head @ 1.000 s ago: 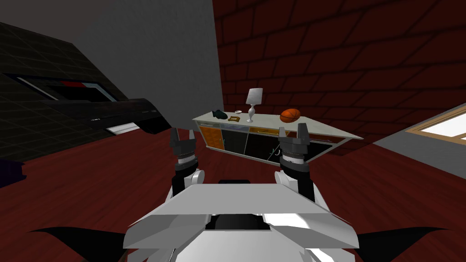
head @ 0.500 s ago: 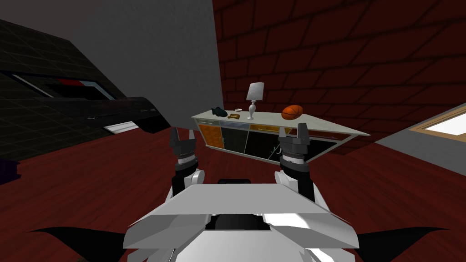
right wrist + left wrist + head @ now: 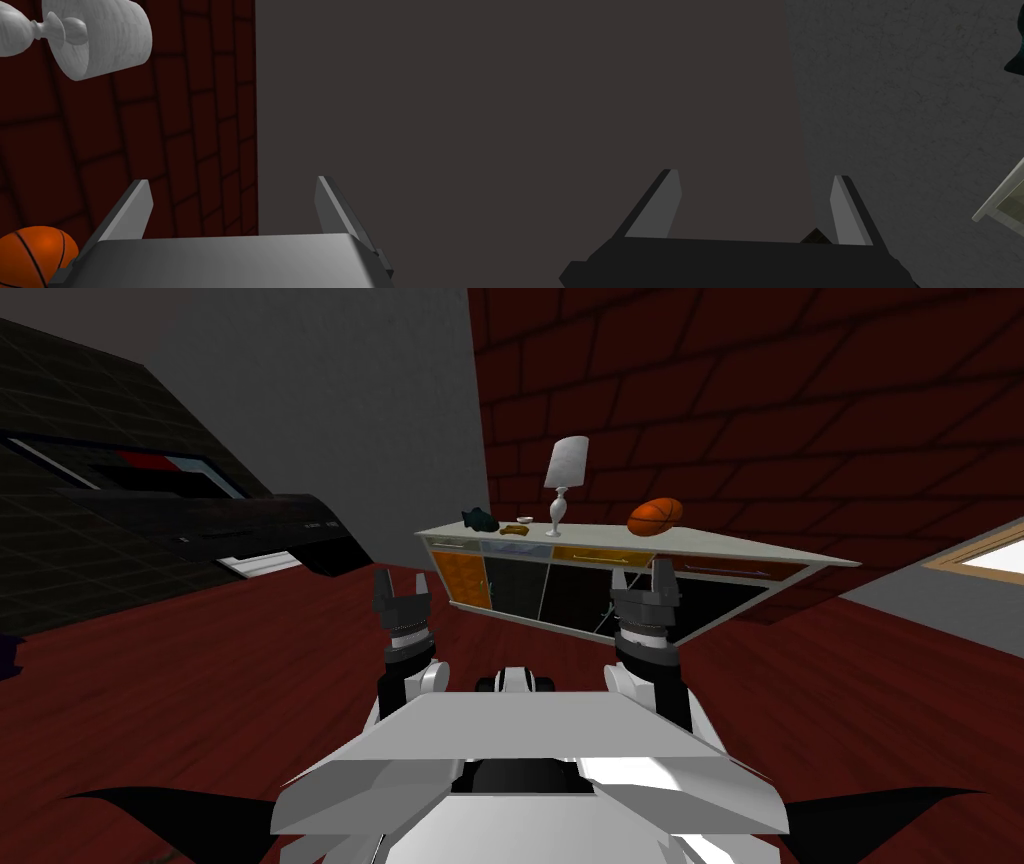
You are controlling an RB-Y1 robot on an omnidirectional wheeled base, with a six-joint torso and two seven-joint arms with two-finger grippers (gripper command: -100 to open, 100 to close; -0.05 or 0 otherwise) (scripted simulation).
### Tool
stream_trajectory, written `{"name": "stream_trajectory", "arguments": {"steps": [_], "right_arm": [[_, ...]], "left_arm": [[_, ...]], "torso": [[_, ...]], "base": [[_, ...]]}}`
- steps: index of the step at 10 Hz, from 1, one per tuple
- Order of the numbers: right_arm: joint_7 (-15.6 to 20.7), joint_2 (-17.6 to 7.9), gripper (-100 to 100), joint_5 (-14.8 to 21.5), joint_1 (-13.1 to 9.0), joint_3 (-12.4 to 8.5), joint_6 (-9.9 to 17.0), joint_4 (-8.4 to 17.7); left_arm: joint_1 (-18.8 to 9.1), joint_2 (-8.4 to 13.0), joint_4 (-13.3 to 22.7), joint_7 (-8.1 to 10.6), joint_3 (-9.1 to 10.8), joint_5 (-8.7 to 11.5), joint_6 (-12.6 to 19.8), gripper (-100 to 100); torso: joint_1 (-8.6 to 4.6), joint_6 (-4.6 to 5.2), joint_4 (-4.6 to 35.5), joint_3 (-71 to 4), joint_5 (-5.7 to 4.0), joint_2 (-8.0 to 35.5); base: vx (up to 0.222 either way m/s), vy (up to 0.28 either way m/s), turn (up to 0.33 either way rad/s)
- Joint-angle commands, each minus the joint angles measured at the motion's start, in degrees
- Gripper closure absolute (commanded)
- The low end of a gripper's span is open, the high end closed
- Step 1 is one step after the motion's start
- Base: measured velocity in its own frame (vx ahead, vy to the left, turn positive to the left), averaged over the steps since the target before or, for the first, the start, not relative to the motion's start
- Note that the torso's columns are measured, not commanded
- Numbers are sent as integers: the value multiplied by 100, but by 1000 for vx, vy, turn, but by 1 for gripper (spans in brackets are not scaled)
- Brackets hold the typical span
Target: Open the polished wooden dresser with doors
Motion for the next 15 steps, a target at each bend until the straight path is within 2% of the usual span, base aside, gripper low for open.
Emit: {"name": "stream_trajectory", "arguments": {"steps": [1, 4, 10, 11, 15], "right_arm": [[-432, -273, -100, -49, -64, -68, 2, 115], [-775, -356, -100, -79, -100, -107, -1, 178], [-1770, -545, -100, -206, -228, -266, -25, 405], [-1811, -545, -100, -206, -228, -266, -25, 405], [-2524, -635, -100, -324, -328, -403, -57, 580]], "left_arm": [[0, 0, 1, 0, 0, 0, 0, 0], [0, 0, 1, 0, 0, 0, 0, 0], [1, 0, 1, 0, 0, 0, 0, 0], [1, 0, 1, 0, 0, 0, 0, 0], [1, 0, 1, 0, 0, 0, 0, 0]], "torso": [[3, 0, 55, -114, 1, 50], [-4, 0, 80, -142, -1, 75], [1, 0, 79, -145, 0, 71], [-2, 2, 80, -143, 0, 76], [6, 0, 78, -146, 1, 69]], "base": [[30, 32, 53], [26, 23, 36], [33, 31, 53], [11, 13, -6], [37, 36, 74]]}}
